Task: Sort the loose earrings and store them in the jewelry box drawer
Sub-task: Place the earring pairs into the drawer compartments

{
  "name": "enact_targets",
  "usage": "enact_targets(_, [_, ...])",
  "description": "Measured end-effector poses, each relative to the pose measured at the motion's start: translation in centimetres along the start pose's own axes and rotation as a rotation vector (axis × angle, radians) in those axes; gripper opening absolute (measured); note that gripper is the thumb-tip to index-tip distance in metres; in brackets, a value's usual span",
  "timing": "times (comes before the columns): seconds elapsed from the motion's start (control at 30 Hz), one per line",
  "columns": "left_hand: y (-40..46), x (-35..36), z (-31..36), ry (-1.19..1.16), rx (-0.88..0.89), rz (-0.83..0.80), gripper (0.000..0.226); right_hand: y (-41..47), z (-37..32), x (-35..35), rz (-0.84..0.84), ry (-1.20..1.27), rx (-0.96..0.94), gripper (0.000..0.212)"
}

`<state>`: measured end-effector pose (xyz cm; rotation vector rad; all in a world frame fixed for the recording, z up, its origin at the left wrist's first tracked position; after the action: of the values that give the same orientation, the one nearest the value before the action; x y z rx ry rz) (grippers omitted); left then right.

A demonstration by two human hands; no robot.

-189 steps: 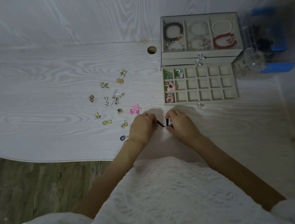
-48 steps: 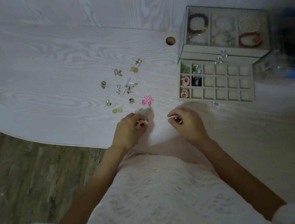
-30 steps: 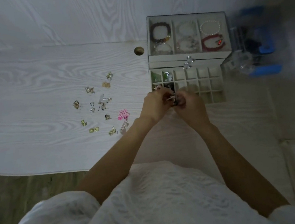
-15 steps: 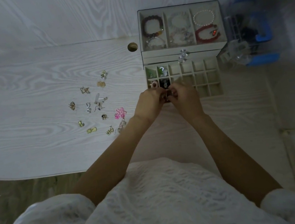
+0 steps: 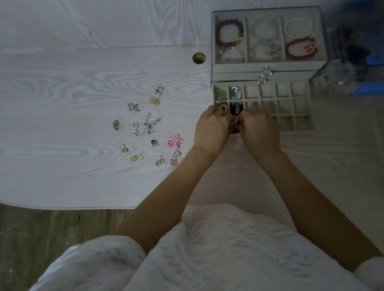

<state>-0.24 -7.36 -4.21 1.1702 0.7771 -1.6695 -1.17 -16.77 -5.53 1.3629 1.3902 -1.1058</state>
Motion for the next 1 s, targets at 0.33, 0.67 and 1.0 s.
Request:
enact_targets(0.33, [-7.5, -5.8, -7.8, -0.214, -0.155, 0.451, 0.015, -2.9, -7.3, -1.8, 0.156, 0.279, -0.245, 0.011])
enact_targets(0.67, [-7.5, -2.6, -14.0, 0.004, -0.398, 0.081, 0.023, 0.8, -13.9, 5.0, -0.229, 0.234, -0.367, 0.022])
enact_targets(1.0, [-6.7, -2.0, -14.3, 0.006, -0.381, 0.069, 0.015, 1.1, -11.5, 5.8, -0.191, 0.235, -0.268, 0.019])
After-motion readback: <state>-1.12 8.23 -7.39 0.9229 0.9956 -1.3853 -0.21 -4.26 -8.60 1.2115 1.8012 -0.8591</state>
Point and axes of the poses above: each hand's wrist, its own y-axis towards the middle knuckle, its own x-axis out of the palm, z = x × y, the point moved 7 cm from there along y, towards the middle knuckle, and after that the axes turned 4 degrees about -x, right-handed, at the moved point
